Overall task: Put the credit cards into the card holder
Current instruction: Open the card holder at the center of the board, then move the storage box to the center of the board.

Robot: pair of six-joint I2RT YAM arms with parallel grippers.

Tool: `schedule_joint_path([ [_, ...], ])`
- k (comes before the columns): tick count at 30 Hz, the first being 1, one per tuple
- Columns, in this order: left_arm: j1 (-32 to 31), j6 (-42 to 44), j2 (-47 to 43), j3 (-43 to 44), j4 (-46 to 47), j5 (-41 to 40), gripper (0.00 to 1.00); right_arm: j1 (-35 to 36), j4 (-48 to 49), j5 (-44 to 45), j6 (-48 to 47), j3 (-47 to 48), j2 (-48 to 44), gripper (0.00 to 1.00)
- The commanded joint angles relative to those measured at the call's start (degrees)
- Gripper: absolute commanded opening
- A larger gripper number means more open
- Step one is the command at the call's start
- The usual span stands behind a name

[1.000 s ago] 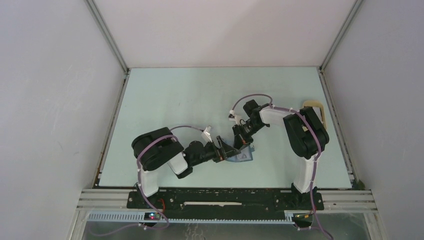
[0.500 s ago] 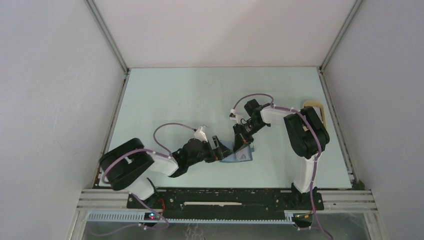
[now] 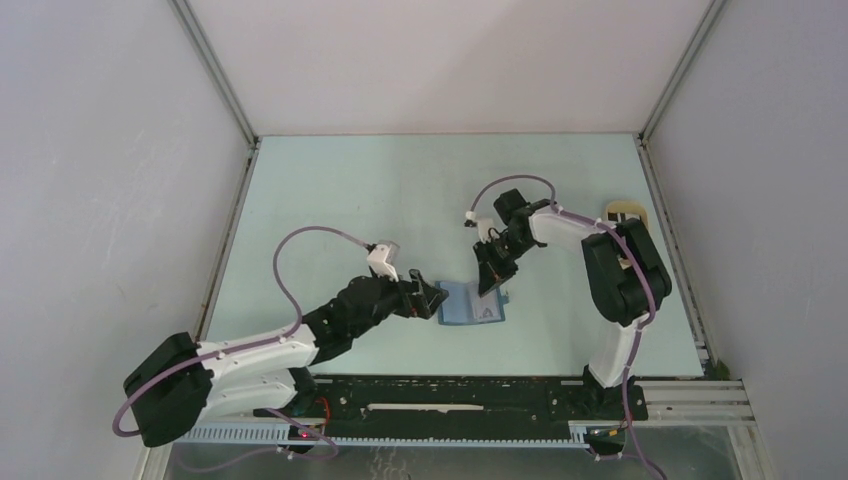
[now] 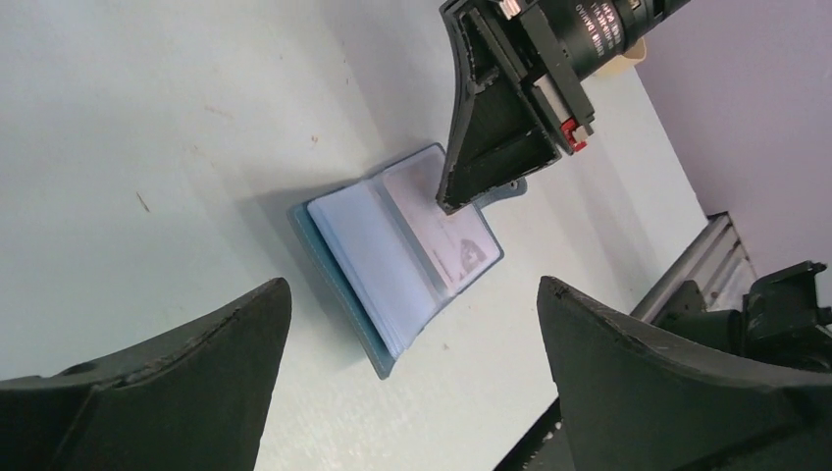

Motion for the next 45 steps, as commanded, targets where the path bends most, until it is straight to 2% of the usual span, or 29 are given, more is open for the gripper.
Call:
schedule_joint_path([
  [1,1.1,9.9,-0.9,4.2,2.2,-0.1,1.00,-1.8,-5.6,-1.4,-7.6,3.4,-5.7,0.12],
  [7,4.6,16.1,2.6,7.4,10.4,13.3,0.99,-5.8,-10.7,-3.9,-17.3,4.3,-18.0,0.14],
  [11,5.2,21.3,3.3,11.4,12.7,15.2,0.97,-10.9,-6.2,-2.6,-18.7,3.2,-30.7,0.18],
  [12,5.3,22.8,3.4,12.9,12.7,15.3,0.97,-12.7,-4.6,-2.1,-18.4,3.0,-33.6,0.23],
  [15,5.6,28.3,5.3,18.4,12.9,16.8,0.97,-19.2,0.2,0.9,-15.5,2.3,-39.8,0.86],
  [16,5.7,30.0,6.3,20.6,12.8,18.0,0.97,-21.1,0.9,0.7,-14.8,2.3,-39.8,0.98],
  [17,5.7,31.5,7.6,22.6,12.7,18.8,0.97,-23.3,0.3,0.0,-14.9,2.8,-39.2,0.99],
  [19,5.9,33.1,10.6,28.9,11.4,21.7,0.97,-28.2,-2.9,-2.6,-15.3,4.9,-36.4,1.00],
  [22,6.7,35.2,15.7,40.3,1.2,26.7,0.97,-35.9,-1.9,-5.4,-14.1,4.5,-33.7,0.95],
  [26,7.1,38.6,21.5,51.4,-9.8,32.0,0.97,-39.0,4.0,8.0,-14.3,0.1,-32.9,0.93],
  [31,7.0,40.5,24.8,47.9,-9.2,30.5,0.97,-40.3,10.2,26.5,-9.3,0.1,-26.7,0.91],
  [33,7.1,41.8,25.3,45.9,-8.2,29.3,0.97,-41.8,11.0,30.3,-7.8,1.3,-23.4,0.90],
  [36,7.2,43.2,26.6,43.6,-6.4,27.3,0.97,-43.5,10.5,31.2,-6.1,4.5,-18.1,0.86],
  [40,7.6,43.5,29.6,44.6,-7.8,25.4,0.97,-44.1,6.7,30.7,-5.5,11.4,-10.7,0.67],
  [42,7.8,43.6,30.3,45.5,-9.2,25.8,0.97,-44.6,5.0,30.4,-5.2,14.3,-7.3,0.61],
  [45,7.8,43.8,30.1,45.1,-9.3,25.7,0.97,-45.4,2.5,29.1,-4.8,18.2,-3.0,0.58],
])
